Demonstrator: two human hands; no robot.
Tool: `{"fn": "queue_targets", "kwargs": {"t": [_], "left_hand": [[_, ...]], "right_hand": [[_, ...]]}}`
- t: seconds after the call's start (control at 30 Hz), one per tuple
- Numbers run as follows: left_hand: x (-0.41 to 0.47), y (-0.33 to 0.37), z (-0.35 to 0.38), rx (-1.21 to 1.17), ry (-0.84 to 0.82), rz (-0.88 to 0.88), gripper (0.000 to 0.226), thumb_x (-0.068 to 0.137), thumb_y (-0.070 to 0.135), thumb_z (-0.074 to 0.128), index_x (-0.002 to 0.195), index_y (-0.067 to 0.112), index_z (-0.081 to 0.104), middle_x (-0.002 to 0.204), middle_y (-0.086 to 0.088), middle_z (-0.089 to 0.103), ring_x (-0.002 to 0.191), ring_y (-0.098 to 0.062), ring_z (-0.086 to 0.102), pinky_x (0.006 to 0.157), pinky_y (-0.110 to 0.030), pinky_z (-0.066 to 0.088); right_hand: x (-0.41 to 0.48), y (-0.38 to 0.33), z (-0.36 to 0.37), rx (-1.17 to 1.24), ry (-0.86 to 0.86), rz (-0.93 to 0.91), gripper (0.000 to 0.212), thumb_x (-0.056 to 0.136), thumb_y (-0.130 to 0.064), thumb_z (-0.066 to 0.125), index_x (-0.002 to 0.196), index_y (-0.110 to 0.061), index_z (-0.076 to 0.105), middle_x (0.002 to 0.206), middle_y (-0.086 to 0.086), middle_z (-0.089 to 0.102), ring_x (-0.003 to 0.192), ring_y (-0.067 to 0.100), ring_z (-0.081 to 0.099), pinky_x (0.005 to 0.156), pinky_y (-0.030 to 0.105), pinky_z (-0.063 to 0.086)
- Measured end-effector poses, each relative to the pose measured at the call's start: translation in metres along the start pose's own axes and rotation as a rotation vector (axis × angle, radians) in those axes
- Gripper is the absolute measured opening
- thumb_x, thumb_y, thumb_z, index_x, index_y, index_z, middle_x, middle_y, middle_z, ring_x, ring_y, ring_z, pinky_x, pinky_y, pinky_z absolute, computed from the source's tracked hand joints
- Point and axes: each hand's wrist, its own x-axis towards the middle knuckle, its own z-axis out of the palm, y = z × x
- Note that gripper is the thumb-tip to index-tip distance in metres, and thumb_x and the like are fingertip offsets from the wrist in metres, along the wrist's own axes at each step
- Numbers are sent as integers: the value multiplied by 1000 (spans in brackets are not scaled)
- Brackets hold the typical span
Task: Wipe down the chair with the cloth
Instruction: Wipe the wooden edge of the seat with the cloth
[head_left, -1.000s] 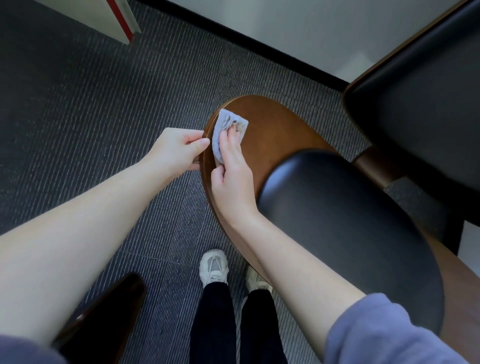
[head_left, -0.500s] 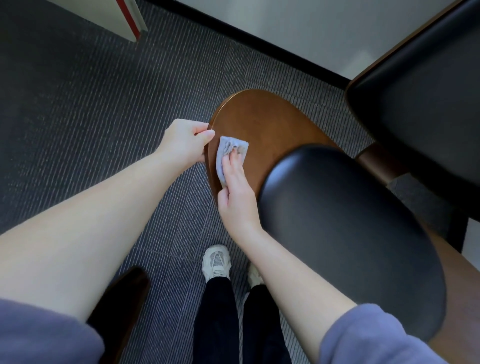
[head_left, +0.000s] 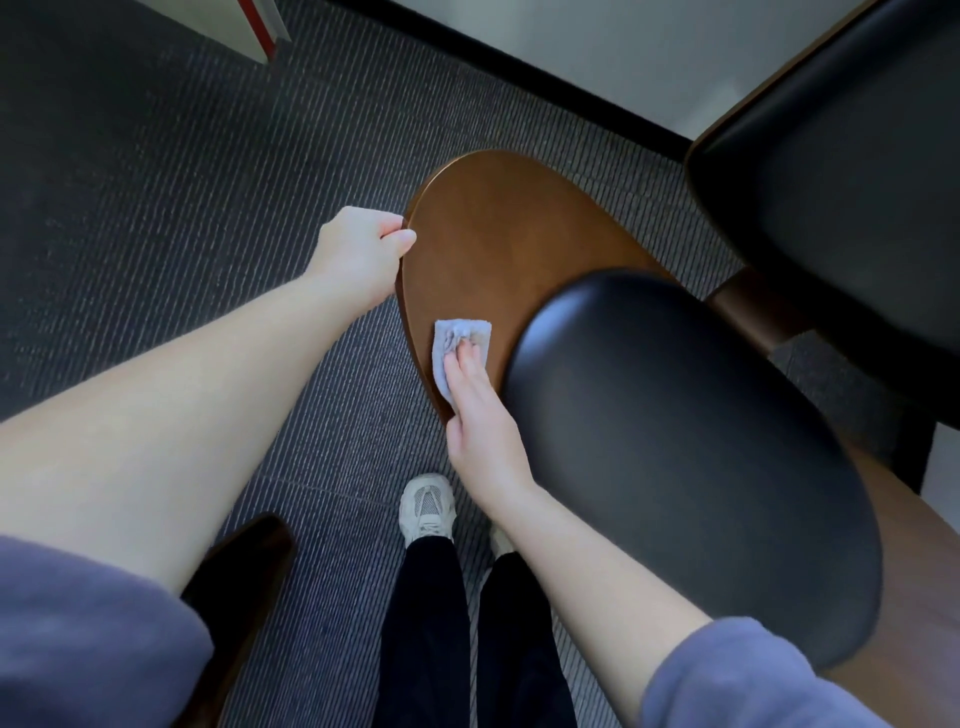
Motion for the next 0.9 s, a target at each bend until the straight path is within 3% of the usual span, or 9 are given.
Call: {"fn": "queue_targets", "kwargs": {"t": [0.17, 0.3, 0.4, 0.53, 0.67, 0.9], "left_hand": [[-5, 4, 2, 126, 71, 44, 31, 99, 23, 48, 87, 0, 64, 89, -19, 69, 87, -35, 68, 80, -52, 57], [-6, 4, 4, 175, 88, 70, 32, 100, 22, 46, 85, -2, 61, 88, -20, 67, 85, -36, 67, 77, -53, 57], [-6, 6, 4, 190, 89, 65, 32, 100, 20, 46, 81, -3, 57, 86, -22, 65, 84, -37, 67, 77, -52, 57], [-9, 11, 5, 223, 103, 64, 33, 102, 18, 45, 74, 2, 52, 77, -16, 60, 82, -38, 65, 77, -51, 55], [-10, 11, 8, 269, 125, 69, 33, 101, 17, 44, 74, 2, 51, 73, -14, 55, 72, -35, 59, 72, -46, 51], [-9, 9, 10, 245, 142, 62, 32, 101, 19, 45, 82, -4, 55, 75, -14, 55, 68, -29, 53, 65, -42, 48]], "right_hand": [[-48, 23, 10, -50, -110, -1, 78, 74, 22, 50, 148, 3, 33, 159, 15, 21, 148, 25, 18, 117, 11, 2], [-3, 3, -2, -41, -27, -53, 73, 75, 20, 45, 146, 8, 33, 157, 22, 25, 147, 27, 17, 117, 17, 8], [34, -8, -11, -17, 60, -45, 72, 79, 20, 41, 148, 4, 30, 159, 18, 22, 149, 26, 15, 113, 10, 7], [20, -7, -11, -42, 28, -72, 72, 77, 21, 45, 147, 6, 33, 158, 21, 25, 148, 30, 20, 115, 17, 12], [-26, 20, 4, -86, -84, -94, 77, 73, 22, 48, 147, 7, 32, 158, 21, 23, 148, 26, 17, 117, 11, 0], [-50, 44, 7, -210, -182, -40, 78, 74, 20, 50, 148, 5, 30, 159, 18, 22, 148, 24, 16, 115, 10, -4]]}}
